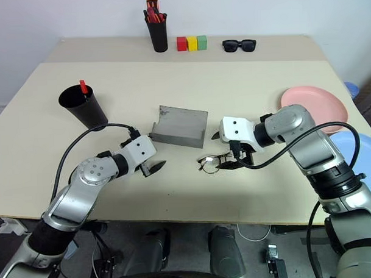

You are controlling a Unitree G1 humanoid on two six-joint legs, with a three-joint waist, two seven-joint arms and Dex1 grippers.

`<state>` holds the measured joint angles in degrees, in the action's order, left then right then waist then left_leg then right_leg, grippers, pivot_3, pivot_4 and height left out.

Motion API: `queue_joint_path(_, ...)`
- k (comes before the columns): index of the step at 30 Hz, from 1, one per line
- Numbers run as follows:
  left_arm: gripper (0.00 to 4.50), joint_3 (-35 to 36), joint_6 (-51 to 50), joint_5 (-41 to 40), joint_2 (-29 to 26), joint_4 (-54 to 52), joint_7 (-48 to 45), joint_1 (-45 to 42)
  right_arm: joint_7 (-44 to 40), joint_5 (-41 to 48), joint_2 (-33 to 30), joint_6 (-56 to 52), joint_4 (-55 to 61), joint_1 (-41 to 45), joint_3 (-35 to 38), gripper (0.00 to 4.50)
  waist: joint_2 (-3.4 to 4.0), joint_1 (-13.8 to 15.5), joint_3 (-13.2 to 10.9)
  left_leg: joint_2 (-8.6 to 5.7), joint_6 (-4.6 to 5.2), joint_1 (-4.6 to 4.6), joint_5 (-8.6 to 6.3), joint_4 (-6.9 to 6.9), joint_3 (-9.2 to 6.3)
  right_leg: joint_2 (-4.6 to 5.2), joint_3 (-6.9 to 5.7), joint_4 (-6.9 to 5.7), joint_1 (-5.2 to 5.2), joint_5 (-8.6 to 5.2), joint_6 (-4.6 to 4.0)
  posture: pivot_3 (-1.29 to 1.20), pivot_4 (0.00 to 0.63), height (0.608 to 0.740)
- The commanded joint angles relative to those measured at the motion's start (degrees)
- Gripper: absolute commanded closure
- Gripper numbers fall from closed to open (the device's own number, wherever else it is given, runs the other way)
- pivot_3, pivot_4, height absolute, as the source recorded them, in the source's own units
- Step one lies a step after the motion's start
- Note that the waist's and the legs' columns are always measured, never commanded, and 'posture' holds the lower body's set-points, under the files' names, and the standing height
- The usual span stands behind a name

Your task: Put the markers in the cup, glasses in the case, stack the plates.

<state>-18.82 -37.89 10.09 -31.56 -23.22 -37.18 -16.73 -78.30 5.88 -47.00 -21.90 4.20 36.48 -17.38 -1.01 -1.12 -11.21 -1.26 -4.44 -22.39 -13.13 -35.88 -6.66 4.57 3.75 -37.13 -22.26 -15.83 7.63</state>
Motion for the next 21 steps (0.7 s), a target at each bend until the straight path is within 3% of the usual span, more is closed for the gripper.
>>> queue_joint_path(1,0.02,-1.3,-1.3,1.3,-0.9,1.6,0.1,0.8,-1.2,0.0,0.1,0.4,-0.9,1.5,-0.5,0.00,0.00,0.1,0.0,0.00,0.00,-0.01,0.00,0.00,0.00,0.00,0.00,0.00,0.00,0.00,0.00,0.00,0.150,0.740)
queue_joint_path(7,0.02,0.9,-0.3,-1.2,-2.0,-2.6,-0.8,5.2,-1.8,-0.7,0.0,3.2,-4.8,0.9,-0.6,0.00,0.00,-0.3,0.0,0.02,0.06,-0.01,-0.04,0.01,0.03,0.00,0.00,0.01,-0.04,0.00,0.00,0.00,0.150,0.740)
queue_joint_path(15,0.02,8.5,17.2,-2.9,-0.9,-5.5,4.8,17.5,-1.3,-1.1,0.1,5.6,-8.4,0.9,0.3,0.00,0.00,-1.2,0.0,0.03,0.10,-0.01,-0.07,0.17,0.03,0.04,0.01,0.04,-0.10,0.00,-0.02,0.00,0.150,0.740)
queue_joint_path(21,0.02,9.6,14.1,-6.6,-0.8,-7.0,2.4,18.8,-0.9,-1.1,0.9,6.9,-10.1,1.3,0.0,0.00,0.00,-1.1,0.0,0.02,0.10,-0.02,-0.07,0.14,0.03,0.04,0.00,0.05,-0.09,-0.01,-0.02,0.00,0.150,0.740)
